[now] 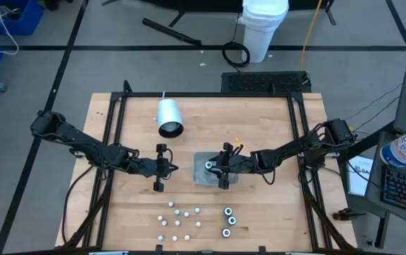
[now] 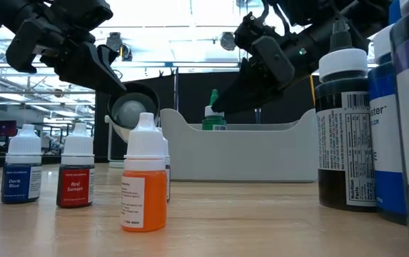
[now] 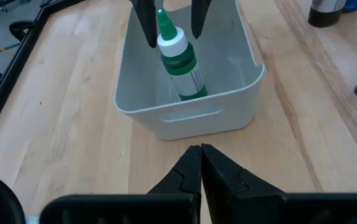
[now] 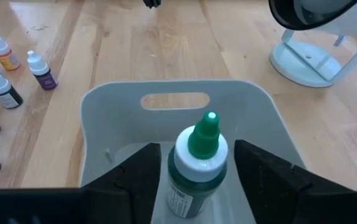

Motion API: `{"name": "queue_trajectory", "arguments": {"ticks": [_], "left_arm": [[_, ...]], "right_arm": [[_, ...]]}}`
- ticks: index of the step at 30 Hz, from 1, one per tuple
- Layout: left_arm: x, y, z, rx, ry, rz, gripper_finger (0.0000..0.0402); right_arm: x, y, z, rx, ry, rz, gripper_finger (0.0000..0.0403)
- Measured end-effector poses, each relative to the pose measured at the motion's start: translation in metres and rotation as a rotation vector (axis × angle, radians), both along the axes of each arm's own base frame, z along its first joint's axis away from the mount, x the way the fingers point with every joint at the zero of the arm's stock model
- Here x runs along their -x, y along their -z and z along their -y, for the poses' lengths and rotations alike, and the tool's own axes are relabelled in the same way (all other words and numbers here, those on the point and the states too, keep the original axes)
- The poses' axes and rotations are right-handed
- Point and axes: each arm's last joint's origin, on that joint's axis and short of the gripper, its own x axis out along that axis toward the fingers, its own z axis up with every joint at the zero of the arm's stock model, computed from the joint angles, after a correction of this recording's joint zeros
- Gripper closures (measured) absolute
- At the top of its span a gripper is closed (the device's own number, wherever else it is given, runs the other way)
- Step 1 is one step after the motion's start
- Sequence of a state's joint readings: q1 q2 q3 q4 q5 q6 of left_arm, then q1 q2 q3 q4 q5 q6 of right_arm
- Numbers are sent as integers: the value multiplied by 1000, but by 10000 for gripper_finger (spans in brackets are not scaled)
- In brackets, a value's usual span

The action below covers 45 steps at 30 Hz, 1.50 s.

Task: Pick & Place food coloring
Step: Adjust the large green food coloring bottle on the white bin

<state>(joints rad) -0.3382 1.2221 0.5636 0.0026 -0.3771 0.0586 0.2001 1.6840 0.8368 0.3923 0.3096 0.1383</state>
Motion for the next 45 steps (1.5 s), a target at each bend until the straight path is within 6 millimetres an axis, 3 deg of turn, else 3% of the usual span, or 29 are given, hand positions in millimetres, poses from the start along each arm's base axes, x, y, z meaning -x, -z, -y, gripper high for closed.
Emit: {"name": "queue_trajectory", "arguments": {"ticks": [20,30,45], "left_arm": [[-2,-3,0,-18,-1,37,382],[-3,-4,0,-31,9,42,382],[-7,-11,2,-1,6,126,382]], "right_arm": [[-2,-3,0,6,-8,34,227],[-10,16,-1,29,-14,32,227],[-11,14,-4,76,-51,57,231]]}}
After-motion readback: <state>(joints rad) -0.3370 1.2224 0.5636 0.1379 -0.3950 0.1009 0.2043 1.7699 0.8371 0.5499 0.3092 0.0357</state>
